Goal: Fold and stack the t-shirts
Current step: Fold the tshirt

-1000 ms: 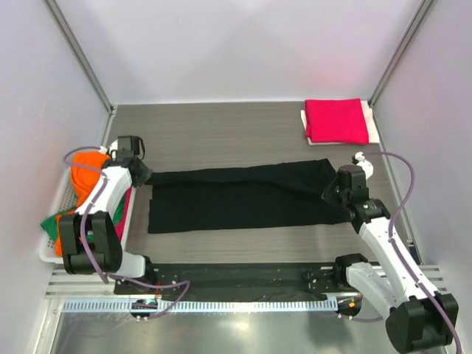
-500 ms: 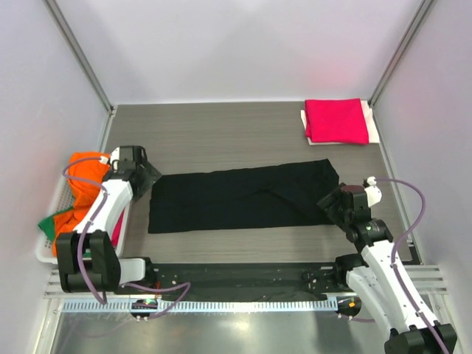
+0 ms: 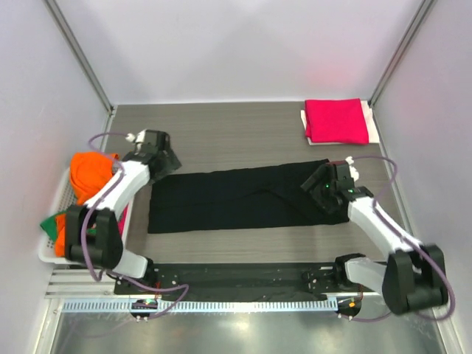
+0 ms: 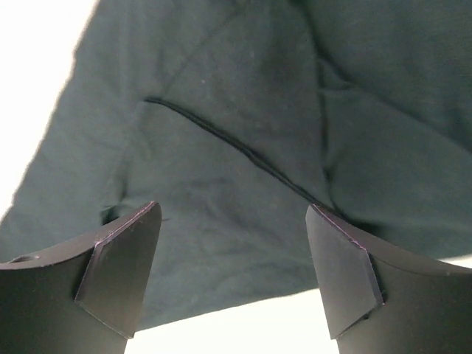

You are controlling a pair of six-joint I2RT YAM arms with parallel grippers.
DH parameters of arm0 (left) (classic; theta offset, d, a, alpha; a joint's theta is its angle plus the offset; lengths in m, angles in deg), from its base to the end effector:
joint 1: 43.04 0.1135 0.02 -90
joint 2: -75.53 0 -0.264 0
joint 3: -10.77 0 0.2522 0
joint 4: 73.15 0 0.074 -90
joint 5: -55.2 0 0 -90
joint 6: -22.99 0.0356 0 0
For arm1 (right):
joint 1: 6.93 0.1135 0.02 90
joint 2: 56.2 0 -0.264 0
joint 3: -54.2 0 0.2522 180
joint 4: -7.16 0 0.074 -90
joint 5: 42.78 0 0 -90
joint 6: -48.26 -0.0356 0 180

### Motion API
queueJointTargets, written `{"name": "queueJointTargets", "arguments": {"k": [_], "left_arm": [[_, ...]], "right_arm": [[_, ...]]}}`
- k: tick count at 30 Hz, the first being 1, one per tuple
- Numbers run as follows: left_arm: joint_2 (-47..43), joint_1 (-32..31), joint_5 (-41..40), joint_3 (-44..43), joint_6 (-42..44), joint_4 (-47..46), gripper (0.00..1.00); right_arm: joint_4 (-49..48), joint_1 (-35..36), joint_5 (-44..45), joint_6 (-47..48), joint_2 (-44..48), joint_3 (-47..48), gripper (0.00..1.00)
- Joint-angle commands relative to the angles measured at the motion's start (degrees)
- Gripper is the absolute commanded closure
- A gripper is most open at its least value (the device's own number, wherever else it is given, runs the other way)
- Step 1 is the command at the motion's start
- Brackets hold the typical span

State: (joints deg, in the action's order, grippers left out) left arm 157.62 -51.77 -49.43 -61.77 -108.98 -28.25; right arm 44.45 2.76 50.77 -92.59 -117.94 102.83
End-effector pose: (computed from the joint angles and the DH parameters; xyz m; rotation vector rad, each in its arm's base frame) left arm 0.2934 -0.0360 0.2449 -0.8057 2.3432 -0.0526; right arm 0.2078 0.0332 0.2044 0.9004 2.3190 0.3849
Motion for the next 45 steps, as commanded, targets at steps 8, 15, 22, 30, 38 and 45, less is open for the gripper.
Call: {"name": "queueJointTargets", "arguments": {"k": [8, 15, 22, 30, 38, 45], "left_arm": [[17.23, -9.11, 0.83, -4.24, 1.11, 6.04, 0.28], [13.37, -10.6, 1.62, 3.31, -2.75, 9.99, 0.29], [5.64, -14.2, 7.15, 11.05, -8.9, 10.44, 0.29], [0.09, -24.38, 17.0, 15.98, -24.18, 2.81, 0.28], [9.13, -38.1, 22.45, 11.79, -39.76, -13.46, 0.26], [16.88, -44.17, 23.95, 3.25, -41.35, -16.55, 0.26]], "right_arm": [[-8.14, 3.74, -5.22, -0.21, -24.03, 10.28, 0.14], [-12.19, 10.77, -12.25, -3.2, -40.91, 19.94, 0.14], [-5.44, 10.7, -11.02, 3.12, -59.36, 45.24, 0.14], [4.07, 8.68, -11.11, 9.19, -85.26, 84.19, 0.14], [2.32, 6.57, -15.06, 9.81, -101.56, 110.14, 0.13], [-3.93, 5.42, -16.73, 11.73, -100.51, 107.52, 0.13]]}}
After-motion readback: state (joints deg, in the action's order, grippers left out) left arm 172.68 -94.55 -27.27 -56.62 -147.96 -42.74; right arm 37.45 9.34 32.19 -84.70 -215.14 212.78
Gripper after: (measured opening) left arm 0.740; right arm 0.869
